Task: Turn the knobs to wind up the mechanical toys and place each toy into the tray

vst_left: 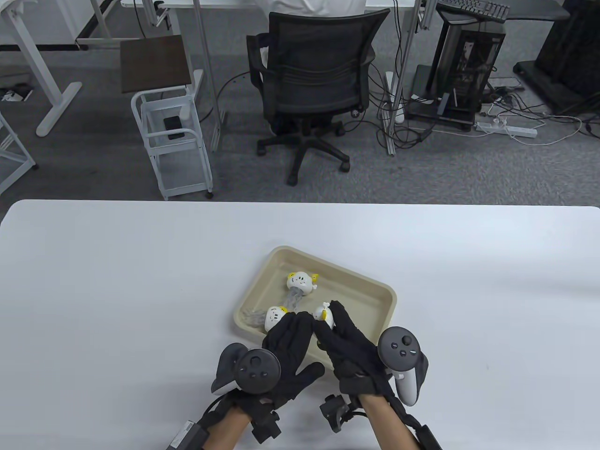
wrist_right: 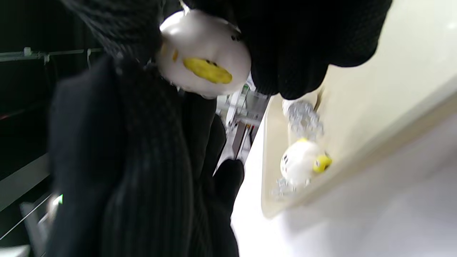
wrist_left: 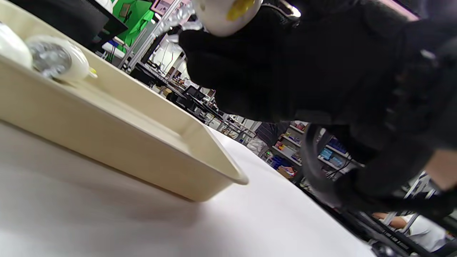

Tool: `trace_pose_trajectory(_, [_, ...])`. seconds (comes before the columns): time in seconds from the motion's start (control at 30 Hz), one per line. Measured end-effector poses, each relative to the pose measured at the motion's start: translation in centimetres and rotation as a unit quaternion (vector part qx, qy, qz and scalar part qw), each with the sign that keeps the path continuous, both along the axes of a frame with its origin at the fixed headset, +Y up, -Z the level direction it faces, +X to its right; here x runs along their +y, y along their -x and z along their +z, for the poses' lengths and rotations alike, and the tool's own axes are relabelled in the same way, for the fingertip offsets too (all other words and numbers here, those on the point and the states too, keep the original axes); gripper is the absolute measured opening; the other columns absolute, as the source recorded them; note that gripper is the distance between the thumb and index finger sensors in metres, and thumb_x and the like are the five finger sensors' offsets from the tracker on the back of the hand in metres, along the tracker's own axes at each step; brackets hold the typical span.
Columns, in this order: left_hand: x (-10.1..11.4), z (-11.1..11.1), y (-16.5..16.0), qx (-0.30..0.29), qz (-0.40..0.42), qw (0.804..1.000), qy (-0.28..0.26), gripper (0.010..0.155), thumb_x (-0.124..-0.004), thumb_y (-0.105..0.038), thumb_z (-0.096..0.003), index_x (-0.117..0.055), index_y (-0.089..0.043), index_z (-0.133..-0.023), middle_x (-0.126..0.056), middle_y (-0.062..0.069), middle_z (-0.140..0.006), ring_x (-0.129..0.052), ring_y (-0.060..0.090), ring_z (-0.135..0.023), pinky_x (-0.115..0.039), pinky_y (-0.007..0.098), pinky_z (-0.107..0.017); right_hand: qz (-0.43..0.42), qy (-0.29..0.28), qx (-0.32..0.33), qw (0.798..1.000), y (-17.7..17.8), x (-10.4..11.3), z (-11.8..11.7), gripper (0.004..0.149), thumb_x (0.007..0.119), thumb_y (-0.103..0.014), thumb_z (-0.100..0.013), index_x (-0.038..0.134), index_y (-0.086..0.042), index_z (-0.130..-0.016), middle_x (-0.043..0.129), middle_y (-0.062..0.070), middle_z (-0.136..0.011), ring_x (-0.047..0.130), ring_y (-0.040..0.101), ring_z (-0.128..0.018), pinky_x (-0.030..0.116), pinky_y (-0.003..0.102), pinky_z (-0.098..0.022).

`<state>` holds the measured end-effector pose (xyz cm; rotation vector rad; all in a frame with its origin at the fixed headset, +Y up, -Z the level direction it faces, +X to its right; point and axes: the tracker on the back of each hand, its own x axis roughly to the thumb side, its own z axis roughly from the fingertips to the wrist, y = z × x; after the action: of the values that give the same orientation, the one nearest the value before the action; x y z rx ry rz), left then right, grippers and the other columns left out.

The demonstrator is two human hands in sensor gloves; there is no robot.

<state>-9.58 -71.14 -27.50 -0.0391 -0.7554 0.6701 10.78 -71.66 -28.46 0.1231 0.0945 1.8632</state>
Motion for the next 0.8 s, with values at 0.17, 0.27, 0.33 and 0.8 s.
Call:
trace_pose_trajectory(0.17, [0.0,-0.5,1.1,0.032,0.042,0.998,0.016,0.094,-0.056,-0.059,-0.0581,-0.004,-0.005,-0.114,-0.022,0.028,-0.119,-0.025,0.056,-0.104,-0.037,0.074,-0.071,-0.074,0.007,0.087,0.993,0.5,-0.3,0.3,0.080,0.054,-0.051,-0.069,0.036,0.015,-0.111,0.074,0.039,-0.094,0.086,0.054,-0.075,0.078,0.056,-0.058])
trace_pose_trajectory(0.27, [0.1,-1.1,2.3,0.073,0.104,0.991,0.037,0.090,-0.060,-0.055,-0.0585,-0.010,-0.009,-0.117,-0.033,0.025,-0.118,-0.035,0.054,-0.103,-0.040,0.072,-0.072,-0.070,0.002,0.122,0.990,1.2,-0.2,0.4,0.078,0.055,-0.048,-0.070,0.037,0.016,-0.110,0.075,0.038,-0.094,0.087,0.054,-0.075,0.078,0.056,-0.058])
trace_pose_trajectory(0.33, [0.1,-1.4,3.2,0.115,0.138,0.983,0.046,0.081,-0.065,-0.051,-0.0581,-0.025,-0.013,-0.118,-0.046,0.021,-0.114,-0.047,0.052,-0.099,-0.046,0.070,-0.071,-0.057,0.003,0.150,0.987,1.7,-0.3,0.5,0.075,0.057,-0.046,-0.070,0.040,0.016,-0.109,0.075,0.037,-0.095,0.086,0.054,-0.076,0.078,0.056,-0.058])
trace_pose_trajectory(0.8, [-0.9,-3.2,5.2,0.057,0.161,0.972,0.159,0.077,-0.070,-0.055,-0.0543,-0.057,-0.004,-0.111,-0.084,0.011,-0.095,-0.084,0.040,-0.079,-0.072,0.060,-0.063,0.096,-0.108,0.054,0.988,-0.8,1.1,0.1,0.053,0.081,-0.039,-0.065,0.070,-0.003,-0.103,0.090,0.018,-0.086,0.094,0.038,-0.068,0.083,0.045,-0.054])
